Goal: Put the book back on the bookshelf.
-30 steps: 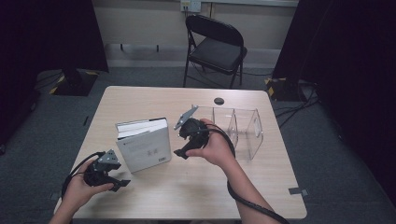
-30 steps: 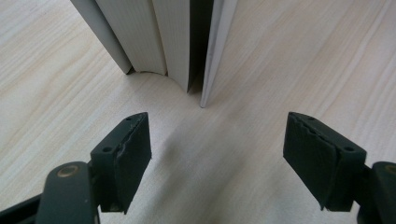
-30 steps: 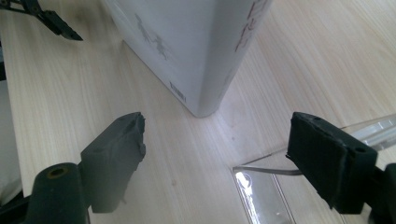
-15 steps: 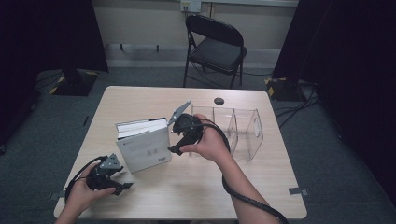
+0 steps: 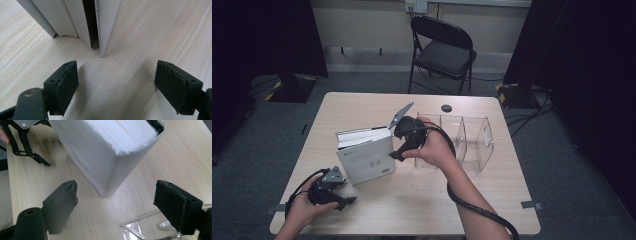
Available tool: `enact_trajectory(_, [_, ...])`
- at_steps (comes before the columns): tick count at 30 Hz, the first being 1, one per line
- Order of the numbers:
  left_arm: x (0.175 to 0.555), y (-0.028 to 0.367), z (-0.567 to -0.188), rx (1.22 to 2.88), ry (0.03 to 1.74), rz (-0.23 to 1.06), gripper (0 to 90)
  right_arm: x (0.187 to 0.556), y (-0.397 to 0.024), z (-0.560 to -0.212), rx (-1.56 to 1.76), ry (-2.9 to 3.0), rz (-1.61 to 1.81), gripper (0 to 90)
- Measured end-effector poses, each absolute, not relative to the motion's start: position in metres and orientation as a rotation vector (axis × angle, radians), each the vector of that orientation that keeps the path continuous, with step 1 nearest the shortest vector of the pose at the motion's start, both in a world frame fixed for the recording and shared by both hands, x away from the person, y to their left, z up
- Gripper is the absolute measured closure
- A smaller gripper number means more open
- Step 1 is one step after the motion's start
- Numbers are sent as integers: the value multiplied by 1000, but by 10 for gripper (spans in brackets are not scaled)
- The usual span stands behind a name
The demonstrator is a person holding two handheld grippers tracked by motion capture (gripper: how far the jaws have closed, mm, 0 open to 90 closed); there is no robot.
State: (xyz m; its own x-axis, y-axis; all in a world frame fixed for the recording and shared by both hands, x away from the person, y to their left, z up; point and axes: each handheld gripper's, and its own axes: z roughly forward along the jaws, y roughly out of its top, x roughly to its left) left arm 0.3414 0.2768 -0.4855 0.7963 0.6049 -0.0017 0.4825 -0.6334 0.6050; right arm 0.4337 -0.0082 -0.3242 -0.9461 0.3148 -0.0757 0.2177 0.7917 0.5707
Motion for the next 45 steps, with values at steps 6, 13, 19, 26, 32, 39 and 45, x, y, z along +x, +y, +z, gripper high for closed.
enact_trajectory(6, [341, 279, -490, 2338, 784, 267, 146, 439, -2, -323, 418, 2820, 846, 173])
enact_trajectory(13, [341, 282, -498, 2287, 759, 288, 29, 443, 7, -319, 398, 2827, 863, 172])
enact_trajectory(19, [340, 281, -501, 2272, 751, 287, 0, 447, 15, -315, 385, 2821, 884, 168])
enact_trajectory(26, [339, 284, -503, 2246, 731, 294, 0, 451, 26, -320, 377, 2837, 896, 161])
enact_trajectory(32, [339, 284, -503, 2246, 731, 294, 0, 453, 31, -321, 322, 2851, 902, 162])
enact_trajectory(39, [339, 284, -503, 2246, 730, 293, 0, 452, 36, -324, 338, 2884, 945, 214])
enact_trajectory(45, [340, 284, -503, 2247, 730, 292, 0, 448, 33, -319, 285, 2920, 888, 406])
